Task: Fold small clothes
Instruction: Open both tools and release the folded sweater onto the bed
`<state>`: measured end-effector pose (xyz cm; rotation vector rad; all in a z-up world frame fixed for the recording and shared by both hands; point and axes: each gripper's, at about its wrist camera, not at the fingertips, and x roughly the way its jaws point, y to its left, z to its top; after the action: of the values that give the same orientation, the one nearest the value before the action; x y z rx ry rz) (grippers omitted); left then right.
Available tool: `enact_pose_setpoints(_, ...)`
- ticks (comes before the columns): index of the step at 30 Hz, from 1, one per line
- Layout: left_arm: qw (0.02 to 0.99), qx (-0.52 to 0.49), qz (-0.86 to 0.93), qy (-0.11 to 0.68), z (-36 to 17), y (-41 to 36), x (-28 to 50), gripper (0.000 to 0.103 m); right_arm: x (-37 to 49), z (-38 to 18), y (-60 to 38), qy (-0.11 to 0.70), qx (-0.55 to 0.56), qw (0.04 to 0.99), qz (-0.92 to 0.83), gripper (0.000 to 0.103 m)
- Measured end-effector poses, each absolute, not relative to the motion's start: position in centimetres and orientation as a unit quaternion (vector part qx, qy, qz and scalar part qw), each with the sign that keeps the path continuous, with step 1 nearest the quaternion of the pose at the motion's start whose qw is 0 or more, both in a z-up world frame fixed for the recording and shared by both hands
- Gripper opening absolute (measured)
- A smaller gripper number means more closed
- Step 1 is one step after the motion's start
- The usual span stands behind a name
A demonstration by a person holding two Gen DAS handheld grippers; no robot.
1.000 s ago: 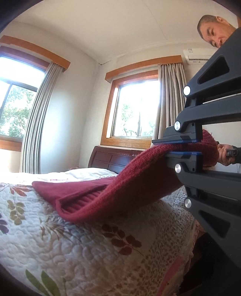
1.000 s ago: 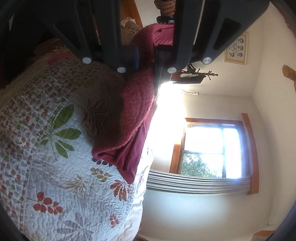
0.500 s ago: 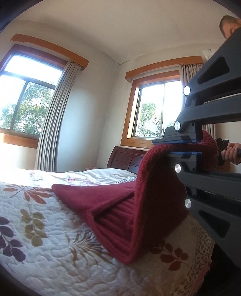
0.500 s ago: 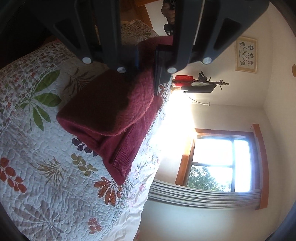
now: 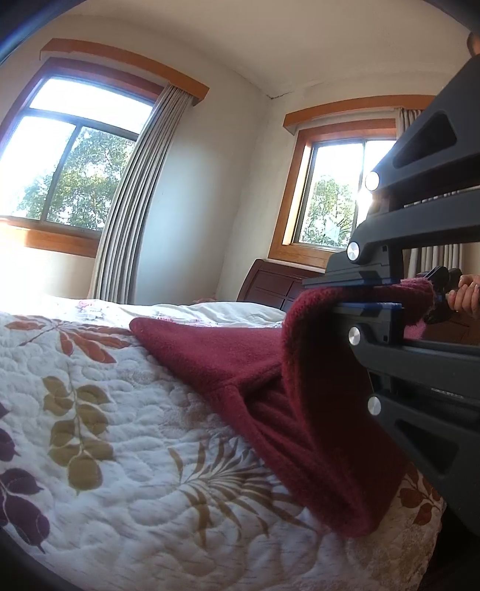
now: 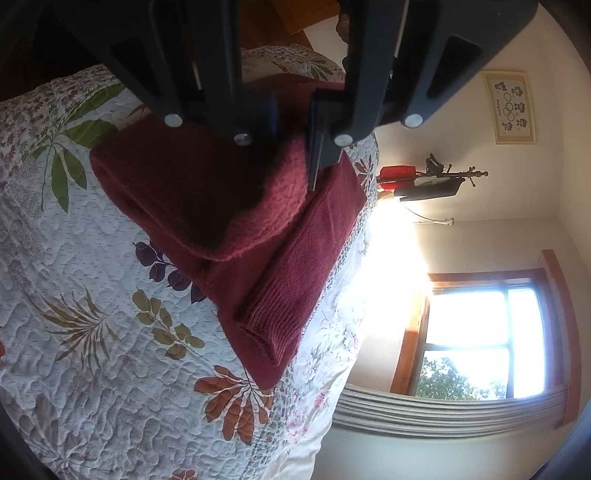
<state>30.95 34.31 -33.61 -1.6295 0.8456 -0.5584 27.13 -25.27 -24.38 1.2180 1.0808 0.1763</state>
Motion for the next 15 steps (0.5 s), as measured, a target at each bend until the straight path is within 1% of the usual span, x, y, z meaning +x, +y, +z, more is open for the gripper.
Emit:
enact_pose_setpoints(4,0.573,-0.703,-0.202,0.370,-35.3,34.0,32.4,0.006,29.5,-26.5,-25.5,0.505,0.544,0.666,0.075,0.013)
enact_pose_setpoints(6,0.573,-0.705,-0.186,0.374,-35.9,33.8,32.9,0.006,30.5,-27.6,-25.7,0.518,0.545,0.655,0.070,0.019)
enact_pose_setpoints(8,0.570,-0.709,-0.172,0.378,-36.6,33.5,33.5,0.006,31.4,-28.3,-26.0,0.527,0.546,0.648,0.068,0.022)
enact_pose_setpoints(11,0.569,-0.715,-0.151,0.377,-36.8,33.4,33.9,0.012,32.6,-28.6,-26.9,0.530,0.548,0.643,0.075,0.025)
enact_pose_setpoints(12,0.570,-0.716,-0.147,0.375,-36.7,33.4,34.0,0.015,33.0,-28.5,-27.3,0.528,0.546,0.646,0.077,0.027)
enact_pose_setpoints(15,0.577,-0.716,-0.140,0.367,-36.0,33.3,34.4,0.025,33.9,-27.9,-28.7,0.524,0.541,0.652,0.084,0.031)
